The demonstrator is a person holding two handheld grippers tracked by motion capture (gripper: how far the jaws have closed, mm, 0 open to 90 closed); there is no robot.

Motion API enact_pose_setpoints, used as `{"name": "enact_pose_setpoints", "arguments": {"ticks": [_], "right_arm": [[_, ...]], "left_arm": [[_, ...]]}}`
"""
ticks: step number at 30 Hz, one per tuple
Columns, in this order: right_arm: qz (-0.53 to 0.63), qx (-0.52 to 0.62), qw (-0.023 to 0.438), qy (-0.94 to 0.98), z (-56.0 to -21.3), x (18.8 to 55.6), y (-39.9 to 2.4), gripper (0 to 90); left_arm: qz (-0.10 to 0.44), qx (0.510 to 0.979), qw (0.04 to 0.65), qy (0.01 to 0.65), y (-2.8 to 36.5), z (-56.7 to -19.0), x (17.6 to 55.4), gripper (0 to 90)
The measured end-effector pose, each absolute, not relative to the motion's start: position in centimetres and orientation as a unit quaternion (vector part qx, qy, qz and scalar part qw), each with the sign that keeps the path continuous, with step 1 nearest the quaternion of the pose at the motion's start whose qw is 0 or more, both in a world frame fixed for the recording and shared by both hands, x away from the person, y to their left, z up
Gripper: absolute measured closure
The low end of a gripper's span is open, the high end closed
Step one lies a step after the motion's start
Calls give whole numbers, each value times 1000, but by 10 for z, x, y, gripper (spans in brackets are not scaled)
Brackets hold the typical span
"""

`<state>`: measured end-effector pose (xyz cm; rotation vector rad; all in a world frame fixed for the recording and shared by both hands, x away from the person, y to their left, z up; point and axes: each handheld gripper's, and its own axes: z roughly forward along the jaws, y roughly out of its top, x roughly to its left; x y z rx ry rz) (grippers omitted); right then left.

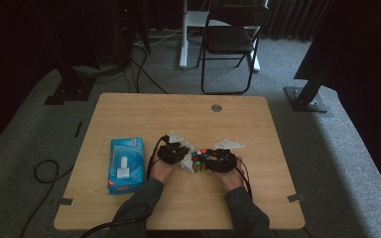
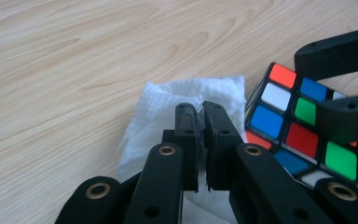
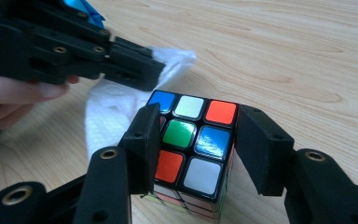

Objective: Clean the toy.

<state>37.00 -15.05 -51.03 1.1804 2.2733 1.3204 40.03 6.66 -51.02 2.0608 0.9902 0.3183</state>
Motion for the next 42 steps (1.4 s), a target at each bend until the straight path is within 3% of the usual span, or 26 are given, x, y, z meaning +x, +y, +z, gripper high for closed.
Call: {"name": "enact_pose_setpoints", "arguments": {"ticks": [23,42], "right_arm": [[439,405,137,790,-507,371,-153,459],[437,433,143,776,-506,374,-159,527]], "left_arm": [[106,825,409,375,67,-511,387,861],[87,827,421,362,65,-512,357,861]]}}
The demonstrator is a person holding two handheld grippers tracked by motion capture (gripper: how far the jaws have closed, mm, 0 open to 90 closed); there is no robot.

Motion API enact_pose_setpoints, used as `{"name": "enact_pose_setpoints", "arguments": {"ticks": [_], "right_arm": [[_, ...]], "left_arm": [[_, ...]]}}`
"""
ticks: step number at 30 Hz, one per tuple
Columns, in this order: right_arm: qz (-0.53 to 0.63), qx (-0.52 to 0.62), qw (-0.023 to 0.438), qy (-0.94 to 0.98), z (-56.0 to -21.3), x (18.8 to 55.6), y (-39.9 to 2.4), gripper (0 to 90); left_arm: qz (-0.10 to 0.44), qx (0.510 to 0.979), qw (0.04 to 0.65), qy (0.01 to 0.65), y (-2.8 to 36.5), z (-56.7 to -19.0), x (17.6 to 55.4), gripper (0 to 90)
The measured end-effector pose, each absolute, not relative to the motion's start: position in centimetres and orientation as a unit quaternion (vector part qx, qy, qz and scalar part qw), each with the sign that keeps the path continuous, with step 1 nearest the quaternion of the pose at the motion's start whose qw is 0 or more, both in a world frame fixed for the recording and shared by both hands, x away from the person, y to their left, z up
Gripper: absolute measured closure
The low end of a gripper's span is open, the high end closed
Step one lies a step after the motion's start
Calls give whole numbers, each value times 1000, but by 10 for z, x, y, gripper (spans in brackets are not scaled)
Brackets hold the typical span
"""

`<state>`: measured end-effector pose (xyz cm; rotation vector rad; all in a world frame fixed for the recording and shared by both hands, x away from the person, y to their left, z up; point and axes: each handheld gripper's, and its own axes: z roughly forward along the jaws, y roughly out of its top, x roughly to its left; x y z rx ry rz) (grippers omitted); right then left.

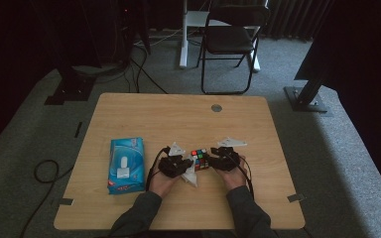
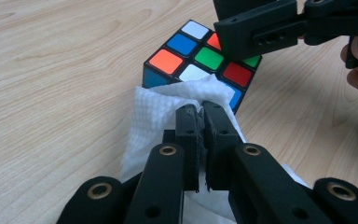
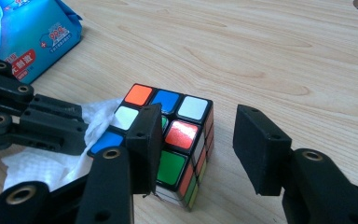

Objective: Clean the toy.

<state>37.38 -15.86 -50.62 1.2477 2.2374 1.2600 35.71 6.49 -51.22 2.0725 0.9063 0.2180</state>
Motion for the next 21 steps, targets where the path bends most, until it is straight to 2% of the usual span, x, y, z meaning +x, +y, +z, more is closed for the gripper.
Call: {"name": "enact_pose_setpoints", "arguments": {"ticks": [7,21], "right_arm": [[439,429,141,777,-506,373,-157,599],[441,425,139,778,-506,372,-157,645]], "left_arm": [[89,827,420,361,65,-512,357,860],[100,812,441,369,75,-500,358,860]]}}
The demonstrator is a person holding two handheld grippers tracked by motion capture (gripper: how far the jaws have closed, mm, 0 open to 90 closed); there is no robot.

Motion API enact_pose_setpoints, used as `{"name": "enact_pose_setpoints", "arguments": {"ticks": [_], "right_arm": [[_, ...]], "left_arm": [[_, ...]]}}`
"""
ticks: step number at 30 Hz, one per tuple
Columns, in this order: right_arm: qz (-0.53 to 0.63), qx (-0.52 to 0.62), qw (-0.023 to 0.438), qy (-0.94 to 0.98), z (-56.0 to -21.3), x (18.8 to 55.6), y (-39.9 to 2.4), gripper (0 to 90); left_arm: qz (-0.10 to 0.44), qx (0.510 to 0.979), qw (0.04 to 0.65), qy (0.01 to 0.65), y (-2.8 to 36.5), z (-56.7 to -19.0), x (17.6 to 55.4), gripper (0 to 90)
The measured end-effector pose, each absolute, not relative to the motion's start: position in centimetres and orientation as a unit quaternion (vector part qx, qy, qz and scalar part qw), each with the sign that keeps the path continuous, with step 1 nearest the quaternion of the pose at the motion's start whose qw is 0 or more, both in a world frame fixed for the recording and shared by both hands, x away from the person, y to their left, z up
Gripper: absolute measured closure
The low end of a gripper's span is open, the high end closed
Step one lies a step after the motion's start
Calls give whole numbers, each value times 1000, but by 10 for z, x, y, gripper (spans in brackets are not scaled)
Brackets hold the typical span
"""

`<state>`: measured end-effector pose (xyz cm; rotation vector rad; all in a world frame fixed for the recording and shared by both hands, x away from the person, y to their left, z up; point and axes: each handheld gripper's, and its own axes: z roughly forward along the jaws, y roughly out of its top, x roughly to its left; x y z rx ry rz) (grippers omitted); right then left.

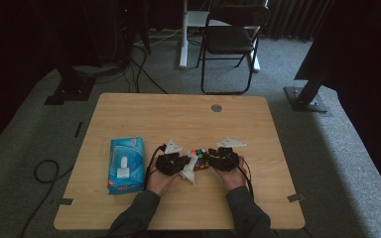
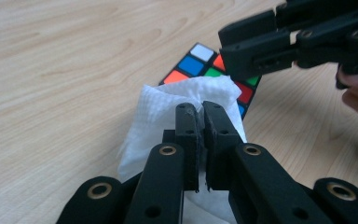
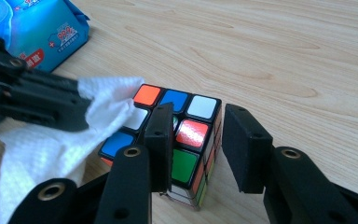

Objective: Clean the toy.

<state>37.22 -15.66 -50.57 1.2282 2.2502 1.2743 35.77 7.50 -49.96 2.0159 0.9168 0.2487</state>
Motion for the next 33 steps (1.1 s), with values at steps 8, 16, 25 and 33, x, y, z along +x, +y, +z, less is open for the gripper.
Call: {"name": "enact_pose_setpoints", "arguments": {"ticks": [8,16,25,33], "right_arm": [[442,424,138,778,-506,372,-156,658],[443,424,138,778,-506,372,-157,658],[445,426,136,776,-506,371,-156,684],[446,427,134,775,-506,371,-156,687]], "left_arm": [[101,814,442,363,78,-498,351,860],[87,819,439,360,72,-508,348,860],[84,823,428,363,65,-513,353,859],[86,827,418,366,64,-518,355,860]]}}
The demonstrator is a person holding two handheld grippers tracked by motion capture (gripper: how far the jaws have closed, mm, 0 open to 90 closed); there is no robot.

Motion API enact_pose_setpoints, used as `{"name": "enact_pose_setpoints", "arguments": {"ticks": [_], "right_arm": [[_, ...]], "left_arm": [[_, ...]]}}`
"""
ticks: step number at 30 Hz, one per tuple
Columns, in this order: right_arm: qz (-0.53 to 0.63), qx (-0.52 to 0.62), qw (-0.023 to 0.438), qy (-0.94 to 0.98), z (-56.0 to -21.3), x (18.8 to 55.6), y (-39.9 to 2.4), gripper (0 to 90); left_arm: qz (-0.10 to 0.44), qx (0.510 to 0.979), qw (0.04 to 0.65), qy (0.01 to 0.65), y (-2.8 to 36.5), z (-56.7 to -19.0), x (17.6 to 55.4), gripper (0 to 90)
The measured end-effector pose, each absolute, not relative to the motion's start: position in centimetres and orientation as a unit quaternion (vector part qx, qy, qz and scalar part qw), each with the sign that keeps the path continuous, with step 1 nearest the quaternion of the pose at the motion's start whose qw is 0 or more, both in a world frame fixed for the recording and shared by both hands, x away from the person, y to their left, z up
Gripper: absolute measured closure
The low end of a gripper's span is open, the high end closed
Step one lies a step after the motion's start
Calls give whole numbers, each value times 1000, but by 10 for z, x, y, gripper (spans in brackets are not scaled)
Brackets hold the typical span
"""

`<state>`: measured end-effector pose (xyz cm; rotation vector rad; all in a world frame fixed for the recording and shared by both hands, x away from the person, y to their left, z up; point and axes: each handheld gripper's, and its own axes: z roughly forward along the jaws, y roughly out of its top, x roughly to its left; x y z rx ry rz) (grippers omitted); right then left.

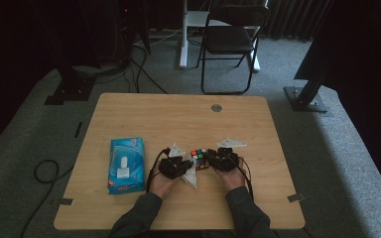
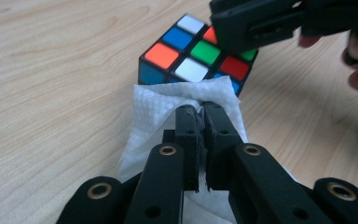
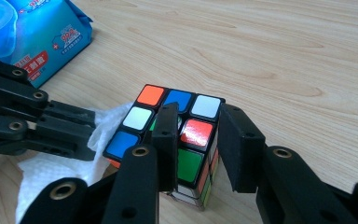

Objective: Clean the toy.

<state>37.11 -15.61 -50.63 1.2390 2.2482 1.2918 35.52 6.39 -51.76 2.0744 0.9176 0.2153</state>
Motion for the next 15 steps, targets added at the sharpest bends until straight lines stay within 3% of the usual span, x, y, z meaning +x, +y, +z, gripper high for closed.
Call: {"name": "enact_pose_setpoints", "arguments": {"ticks": [7,15], "right_arm": [[446,429,135,774,-507,371,-156,692],[445,428,137,775,-506,371,-156,694]], "left_arm": [[86,842,381,371,57,-540,358,860],[89,840,385,371,57,-541,358,857]]}}
